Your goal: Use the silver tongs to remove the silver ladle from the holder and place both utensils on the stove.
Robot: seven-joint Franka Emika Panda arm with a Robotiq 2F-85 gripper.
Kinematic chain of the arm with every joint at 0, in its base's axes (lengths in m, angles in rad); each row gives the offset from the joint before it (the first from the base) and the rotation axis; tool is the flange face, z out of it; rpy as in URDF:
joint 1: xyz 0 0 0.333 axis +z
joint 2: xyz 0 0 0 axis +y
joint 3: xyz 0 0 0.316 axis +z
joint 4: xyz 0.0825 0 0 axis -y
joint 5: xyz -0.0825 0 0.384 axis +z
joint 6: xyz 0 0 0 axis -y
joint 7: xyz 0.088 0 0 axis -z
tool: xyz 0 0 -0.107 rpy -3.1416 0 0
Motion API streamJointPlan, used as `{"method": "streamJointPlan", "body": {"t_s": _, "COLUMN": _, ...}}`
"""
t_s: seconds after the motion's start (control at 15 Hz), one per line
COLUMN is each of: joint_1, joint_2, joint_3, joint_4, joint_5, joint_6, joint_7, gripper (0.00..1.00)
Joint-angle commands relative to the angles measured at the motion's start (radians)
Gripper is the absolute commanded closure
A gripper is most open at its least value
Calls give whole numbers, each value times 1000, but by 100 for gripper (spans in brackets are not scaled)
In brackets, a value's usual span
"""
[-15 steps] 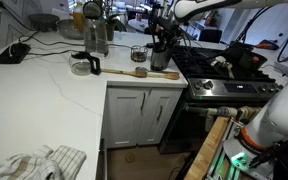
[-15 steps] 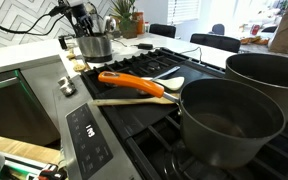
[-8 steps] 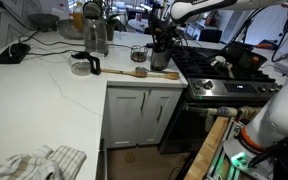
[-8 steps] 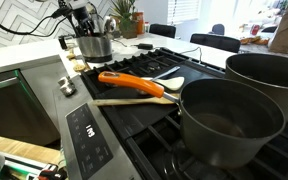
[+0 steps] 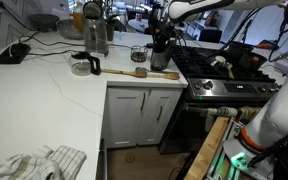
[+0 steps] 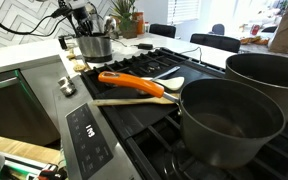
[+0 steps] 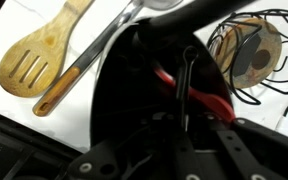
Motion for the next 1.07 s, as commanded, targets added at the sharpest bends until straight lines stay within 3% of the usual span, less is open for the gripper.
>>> {"method": "streamJointPlan", "body": {"t_s": 0.0, "joint_1": 15, "joint_2": -6, "joint_3": -18, "joint_4": 15, "joint_5": 20, "joint_6": -40, "joint_7": 4, "gripper": 99}}
{"method": "streamJointPlan", "body": {"t_s": 1.0, "joint_1": 6, "joint_2": -96, "joint_3": -23, "joint_4": 4, "joint_5": 72, "joint_6": -64, "joint_7": 6, "gripper": 98}}
